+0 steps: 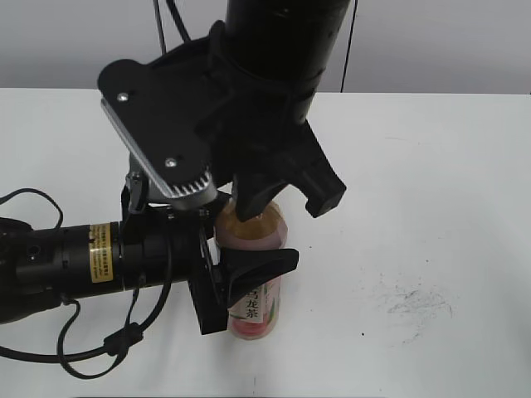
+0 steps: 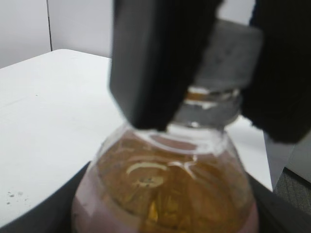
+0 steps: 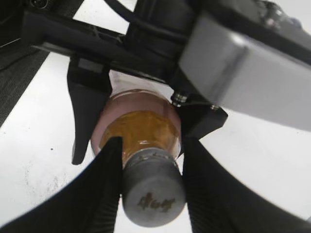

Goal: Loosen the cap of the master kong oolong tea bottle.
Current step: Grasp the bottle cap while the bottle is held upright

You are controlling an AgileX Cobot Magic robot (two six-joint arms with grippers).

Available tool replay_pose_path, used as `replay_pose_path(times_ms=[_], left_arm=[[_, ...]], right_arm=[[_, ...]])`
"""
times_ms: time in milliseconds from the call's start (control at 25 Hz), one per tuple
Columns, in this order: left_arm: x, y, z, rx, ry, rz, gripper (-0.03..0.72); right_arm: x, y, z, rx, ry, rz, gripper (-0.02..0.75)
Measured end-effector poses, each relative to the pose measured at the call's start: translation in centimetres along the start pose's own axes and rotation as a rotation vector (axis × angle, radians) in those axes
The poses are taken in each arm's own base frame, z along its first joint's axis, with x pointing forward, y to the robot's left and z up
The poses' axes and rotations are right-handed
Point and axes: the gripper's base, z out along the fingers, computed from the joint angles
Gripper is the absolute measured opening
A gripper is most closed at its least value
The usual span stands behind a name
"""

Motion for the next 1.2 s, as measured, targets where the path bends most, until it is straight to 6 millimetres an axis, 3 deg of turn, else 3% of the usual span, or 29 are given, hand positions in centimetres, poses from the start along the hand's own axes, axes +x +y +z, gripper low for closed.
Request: replay_pose_path(times_ms=[840, 1200], left_arm=[[-0.01, 0.02, 0.0, -0.002, -0.001, -0.005, 0.445], [-0.01, 0.02, 0.0, -0.002, -0.001, -0.009, 0.445]], right_arm=[[0.01, -0.05, 0.0, 0.005, 0.001, 0.095, 0.31], [0.35, -0.08, -0.01, 0.009, 0.026, 0.115, 0.389]])
